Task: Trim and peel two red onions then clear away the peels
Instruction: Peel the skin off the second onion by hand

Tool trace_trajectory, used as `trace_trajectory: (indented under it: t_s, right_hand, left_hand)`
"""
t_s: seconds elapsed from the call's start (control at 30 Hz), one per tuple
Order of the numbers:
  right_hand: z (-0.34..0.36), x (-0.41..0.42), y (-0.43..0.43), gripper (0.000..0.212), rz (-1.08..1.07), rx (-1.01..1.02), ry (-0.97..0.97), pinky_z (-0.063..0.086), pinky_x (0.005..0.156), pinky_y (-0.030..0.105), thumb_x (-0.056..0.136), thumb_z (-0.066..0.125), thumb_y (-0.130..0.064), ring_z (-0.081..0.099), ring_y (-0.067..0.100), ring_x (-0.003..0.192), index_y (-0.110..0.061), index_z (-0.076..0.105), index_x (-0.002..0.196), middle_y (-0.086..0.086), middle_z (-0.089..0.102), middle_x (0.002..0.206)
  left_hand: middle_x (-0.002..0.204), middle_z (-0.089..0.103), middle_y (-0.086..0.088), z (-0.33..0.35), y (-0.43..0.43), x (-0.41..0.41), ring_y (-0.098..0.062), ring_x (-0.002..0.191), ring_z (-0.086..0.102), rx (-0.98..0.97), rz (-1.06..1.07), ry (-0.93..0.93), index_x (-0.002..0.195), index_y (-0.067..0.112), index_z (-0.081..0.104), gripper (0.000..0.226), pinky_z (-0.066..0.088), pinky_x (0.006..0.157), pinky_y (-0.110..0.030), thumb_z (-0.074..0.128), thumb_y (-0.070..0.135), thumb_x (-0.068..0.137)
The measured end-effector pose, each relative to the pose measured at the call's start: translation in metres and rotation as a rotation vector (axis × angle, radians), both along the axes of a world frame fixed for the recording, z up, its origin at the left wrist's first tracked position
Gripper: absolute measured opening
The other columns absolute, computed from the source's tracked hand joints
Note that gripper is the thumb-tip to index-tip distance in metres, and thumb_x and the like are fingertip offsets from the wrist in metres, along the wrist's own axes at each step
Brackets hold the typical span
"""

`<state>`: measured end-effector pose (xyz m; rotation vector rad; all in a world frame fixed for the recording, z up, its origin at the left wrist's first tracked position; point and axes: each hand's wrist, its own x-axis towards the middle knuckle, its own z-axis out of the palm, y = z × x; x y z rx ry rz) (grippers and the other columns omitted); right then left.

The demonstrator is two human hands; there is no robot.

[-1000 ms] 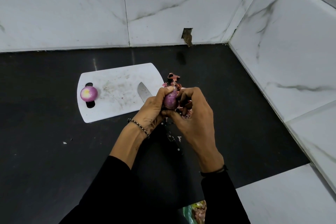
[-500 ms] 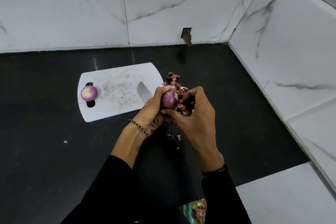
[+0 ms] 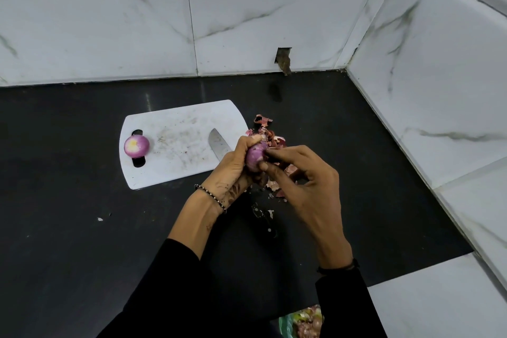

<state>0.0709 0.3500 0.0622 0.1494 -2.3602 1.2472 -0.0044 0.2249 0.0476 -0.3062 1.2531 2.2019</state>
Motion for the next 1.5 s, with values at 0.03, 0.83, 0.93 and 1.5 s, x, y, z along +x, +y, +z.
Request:
trace_trajectory:
  t_s: [0.03, 0.83, 0.93, 1.5]
  right_hand:
    - [0.000, 0.000, 0.002, 0.025, -0.001, -0.012, -0.001, 0.054, 0.075, 0.019, 0.085, 0.080, -0.019, 0.068, 0.008, 0.095, -0.013, 0.077, 0.110, -0.007, 0.072, 0.105]
    - [0.008, -0.004, 0.002, 0.031, -0.082, 0.500, -0.428, 0.039, 0.065, 0.024, 0.094, 0.056, -0.051, 0.051, 0.007, 0.080, -0.023, 0.055, 0.106, -0.011, 0.050, 0.098]
    - [0.002, -0.005, -0.001, 0.029, -0.087, 0.471, -0.443, 0.040, 0.064, 0.024, 0.095, 0.056, -0.050, 0.052, 0.009, 0.081, -0.023, 0.050, 0.102, -0.009, 0.050, 0.098]
    - [-0.005, 0.007, 0.011, 0.025, -0.116, 0.239, -0.229, 0.056, 0.064, 0.030, 0.085, 0.061, -0.043, 0.061, 0.004, 0.079, -0.024, 0.061, 0.101, -0.014, 0.061, 0.096]
  left_hand:
    - [0.067, 0.060, -0.004, -0.001, 0.001, -0.001, -0.008, 0.045, 0.052, -0.021, 0.002, 0.005, 0.058, 0.014, 0.073, 0.045, 0.039, 0.056, -0.026, 0.056, 0.037, 0.093]
    - [0.077, 0.072, -0.012, -0.025, 0.002, -0.002, -0.023, 0.070, 0.066, -0.348, -0.139, -0.072, 0.089, 0.008, 0.073, 0.047, 0.055, 0.069, -0.034, 0.072, 0.053, 0.076]
    - [0.085, 0.075, -0.015, -0.025, 0.005, -0.001, -0.027, 0.080, 0.070, -0.357, -0.101, -0.090, 0.095, 0.006, 0.072, 0.056, 0.060, 0.081, -0.041, 0.075, 0.056, 0.070]
    - [0.054, 0.052, -0.006, 0.004, 0.002, 0.000, -0.015, 0.051, 0.043, 0.043, -0.156, -0.120, 0.064, 0.008, 0.068, 0.045, 0.034, 0.054, -0.025, 0.053, 0.048, 0.079]
